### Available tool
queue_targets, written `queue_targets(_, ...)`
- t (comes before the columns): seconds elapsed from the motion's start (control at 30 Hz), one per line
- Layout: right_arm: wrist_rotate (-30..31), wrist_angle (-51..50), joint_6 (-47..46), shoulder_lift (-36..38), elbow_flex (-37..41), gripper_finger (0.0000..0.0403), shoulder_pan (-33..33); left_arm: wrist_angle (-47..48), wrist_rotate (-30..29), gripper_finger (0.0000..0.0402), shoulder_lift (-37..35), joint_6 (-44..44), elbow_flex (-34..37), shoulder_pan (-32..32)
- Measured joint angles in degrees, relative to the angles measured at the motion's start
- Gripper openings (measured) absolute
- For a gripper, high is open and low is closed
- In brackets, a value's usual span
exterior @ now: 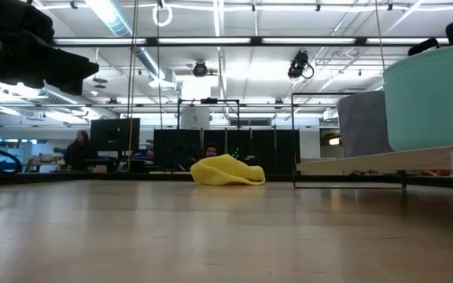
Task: Stack small to large cups/mugs on shelf
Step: Return to Home Position
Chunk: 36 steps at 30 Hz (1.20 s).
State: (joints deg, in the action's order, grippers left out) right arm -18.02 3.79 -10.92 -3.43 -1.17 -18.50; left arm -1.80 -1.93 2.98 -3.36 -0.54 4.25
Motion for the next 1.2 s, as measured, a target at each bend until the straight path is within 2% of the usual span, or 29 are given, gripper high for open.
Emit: queue_targets(1.2, -0.02, -0.39, -0.02, -0.01, 0.00, 0.0095, 0.00, -0.11, 0.00, 0.0116, 0.00, 0.17, 0.00, -0.01)
